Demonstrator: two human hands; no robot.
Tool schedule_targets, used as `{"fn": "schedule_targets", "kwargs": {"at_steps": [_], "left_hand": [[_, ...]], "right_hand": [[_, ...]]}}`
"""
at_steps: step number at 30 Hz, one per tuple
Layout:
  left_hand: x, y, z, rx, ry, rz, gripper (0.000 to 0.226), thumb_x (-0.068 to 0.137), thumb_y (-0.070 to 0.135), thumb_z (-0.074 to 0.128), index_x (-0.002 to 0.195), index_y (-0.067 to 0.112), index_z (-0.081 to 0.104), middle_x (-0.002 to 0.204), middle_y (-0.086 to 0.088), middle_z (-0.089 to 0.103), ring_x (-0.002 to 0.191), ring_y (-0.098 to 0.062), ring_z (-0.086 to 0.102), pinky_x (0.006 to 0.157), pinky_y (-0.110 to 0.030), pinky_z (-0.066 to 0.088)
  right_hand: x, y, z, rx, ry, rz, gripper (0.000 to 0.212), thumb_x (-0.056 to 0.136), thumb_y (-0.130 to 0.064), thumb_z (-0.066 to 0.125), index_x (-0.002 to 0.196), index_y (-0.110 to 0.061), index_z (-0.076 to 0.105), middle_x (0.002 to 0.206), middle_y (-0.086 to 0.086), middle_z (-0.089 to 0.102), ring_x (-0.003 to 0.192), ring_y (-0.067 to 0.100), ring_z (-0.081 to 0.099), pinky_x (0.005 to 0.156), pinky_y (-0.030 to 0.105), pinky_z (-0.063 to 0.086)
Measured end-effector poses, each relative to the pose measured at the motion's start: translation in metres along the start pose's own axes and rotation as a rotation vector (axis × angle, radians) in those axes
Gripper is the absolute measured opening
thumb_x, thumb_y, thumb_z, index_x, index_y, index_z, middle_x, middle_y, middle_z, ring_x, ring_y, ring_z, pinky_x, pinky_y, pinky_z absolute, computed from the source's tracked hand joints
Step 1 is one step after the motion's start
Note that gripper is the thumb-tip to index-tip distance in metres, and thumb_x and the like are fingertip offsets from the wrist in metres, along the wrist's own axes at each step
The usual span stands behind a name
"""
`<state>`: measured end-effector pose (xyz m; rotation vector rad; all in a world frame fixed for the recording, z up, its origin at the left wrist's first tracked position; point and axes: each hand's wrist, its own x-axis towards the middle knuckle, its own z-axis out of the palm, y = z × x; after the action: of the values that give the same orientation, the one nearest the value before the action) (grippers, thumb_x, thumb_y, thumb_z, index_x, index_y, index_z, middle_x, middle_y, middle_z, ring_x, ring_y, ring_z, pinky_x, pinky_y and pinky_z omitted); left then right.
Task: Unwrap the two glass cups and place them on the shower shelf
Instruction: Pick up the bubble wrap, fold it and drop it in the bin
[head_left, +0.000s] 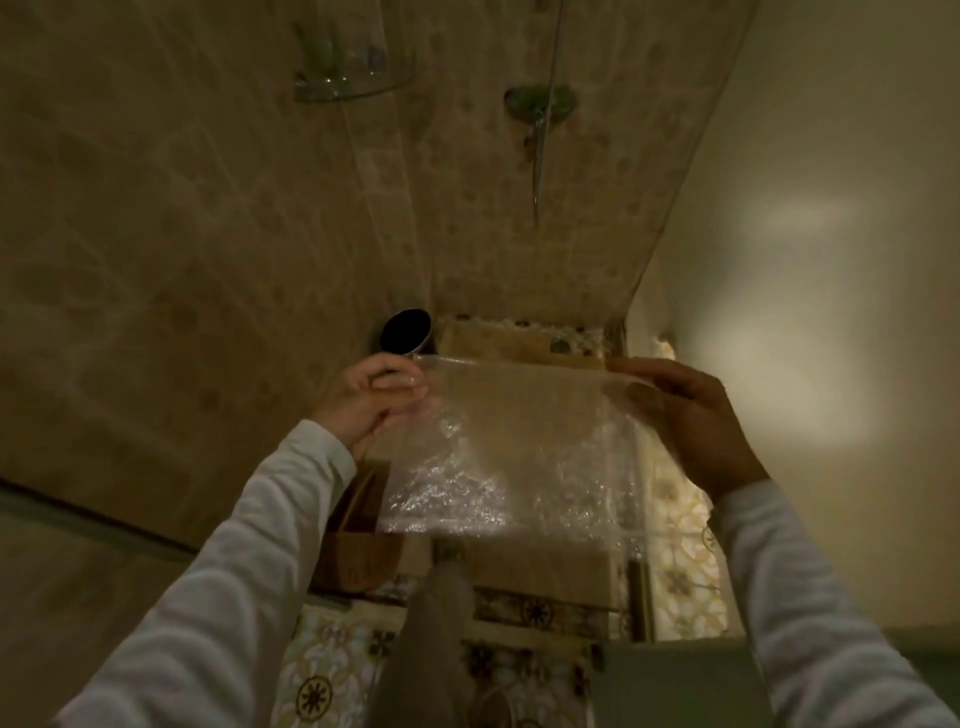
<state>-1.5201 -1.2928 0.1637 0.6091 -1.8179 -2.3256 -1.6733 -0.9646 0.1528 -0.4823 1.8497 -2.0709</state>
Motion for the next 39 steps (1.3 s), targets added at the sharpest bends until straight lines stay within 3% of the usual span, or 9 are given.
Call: {"fn": "schedule_targets", "kwargs": {"at_steps": [4, 7, 13, 17, 21, 26, 30, 35, 39], "left_hand": [[0.052, 0.002, 0.001, -0.019, 0.047, 0.022, 0.025, 0.081, -0.017, 0.059, 0.084, 0.004, 0.075, 0.090, -0.011, 0.077, 0.082, -0.021, 0.075, 0.066, -0.023, 0.059], [0.101, 0.006, -0.006, -0.017, 0.042, 0.033, 0.027, 0.084, -0.016, 0.058, 0.090, 0.005, 0.075, 0.100, -0.012, 0.076, 0.085, -0.022, 0.075, 0.069, -0.024, 0.060], [0.213, 0.018, -0.032, -0.047, 0.013, 0.021, 0.028, 0.089, -0.012, 0.054, 0.097, 0.006, 0.074, 0.108, -0.017, 0.073, 0.093, -0.030, 0.073, 0.071, -0.029, 0.059], [0.279, 0.030, -0.038, -0.006, -0.008, -0.085, 0.027, 0.084, -0.006, 0.066, 0.111, -0.006, 0.066, 0.115, -0.022, 0.069, 0.100, -0.038, 0.069, 0.075, -0.038, 0.061], [0.337, 0.064, -0.044, -0.094, 0.045, -0.057, 0.021, 0.079, -0.014, 0.065, 0.098, -0.007, 0.069, 0.094, -0.018, 0.075, 0.091, -0.037, 0.069, 0.076, -0.038, 0.061], [0.390, 0.107, -0.047, -0.158, 0.012, 0.030, 0.020, 0.077, -0.019, 0.063, 0.080, -0.001, 0.070, 0.087, -0.014, 0.076, 0.081, -0.030, 0.073, 0.071, -0.038, 0.062], [0.416, 0.125, -0.039, -0.171, -0.041, -0.055, 0.040, 0.072, -0.007, 0.073, 0.106, 0.005, 0.056, 0.100, -0.020, 0.074, 0.089, -0.033, 0.073, 0.070, -0.045, 0.061], [0.453, 0.137, -0.023, -0.085, -0.167, -0.098, 0.042, 0.072, 0.002, 0.075, 0.113, 0.008, 0.066, 0.103, -0.018, 0.074, 0.089, -0.037, 0.073, 0.070, -0.039, 0.060], [0.490, 0.128, 0.003, -0.069, -0.122, -0.060, 0.020, 0.069, -0.001, 0.074, 0.086, 0.009, 0.076, 0.095, -0.016, 0.076, 0.087, -0.033, 0.074, 0.066, -0.036, 0.061]], "right_hand": [[0.039, 0.002, 0.004, 0.341, -0.014, 0.337, 0.048, 0.067, -0.040, 0.089, 0.110, -0.020, 0.081, 0.111, 0.008, 0.075, 0.096, 0.024, 0.073, 0.079, 0.033, 0.061], [0.078, 0.012, 0.005, 0.105, -0.047, 0.378, 0.065, 0.058, -0.069, 0.088, 0.099, -0.019, 0.082, 0.107, 0.013, 0.077, 0.097, 0.031, 0.074, 0.084, 0.039, 0.061], [0.174, 0.034, 0.013, -0.071, 0.038, 0.235, 0.048, 0.057, -0.047, 0.097, 0.078, -0.010, 0.074, 0.089, 0.018, 0.075, 0.096, 0.033, 0.068, 0.084, 0.037, 0.054], [0.249, 0.032, 0.024, -0.056, 0.154, 0.197, 0.044, 0.065, -0.037, 0.091, 0.088, -0.007, 0.069, 0.089, 0.015, 0.074, 0.083, 0.022, 0.070, 0.070, 0.027, 0.055], [0.309, 0.015, 0.026, -0.132, -0.083, 0.312, 0.023, 0.075, -0.037, 0.085, 0.092, -0.022, 0.081, 0.097, -0.005, 0.078, 0.072, 0.004, 0.065, 0.060, 0.018, 0.049], [0.370, 0.001, 0.027, -0.117, -0.028, 0.208, 0.028, 0.076, -0.024, 0.083, 0.100, -0.011, 0.082, 0.100, 0.016, 0.080, 0.090, 0.024, 0.078, 0.075, 0.028, 0.063], [0.395, -0.012, 0.021, -0.095, -0.010, 0.186, 0.023, 0.078, -0.022, 0.080, 0.097, -0.010, 0.082, 0.097, 0.014, 0.081, 0.084, 0.017, 0.077, 0.074, 0.023, 0.062], [0.425, -0.021, -0.007, -0.022, -0.006, 0.192, 0.021, 0.077, -0.018, 0.079, 0.098, -0.013, 0.082, 0.099, 0.014, 0.080, 0.086, 0.020, 0.077, 0.076, 0.026, 0.062], [0.449, -0.023, -0.040, -0.018, -0.007, 0.152, 0.027, 0.078, -0.018, 0.080, 0.103, -0.009, 0.079, 0.093, 0.013, 0.078, 0.080, 0.016, 0.073, 0.069, 0.023, 0.058]]}}
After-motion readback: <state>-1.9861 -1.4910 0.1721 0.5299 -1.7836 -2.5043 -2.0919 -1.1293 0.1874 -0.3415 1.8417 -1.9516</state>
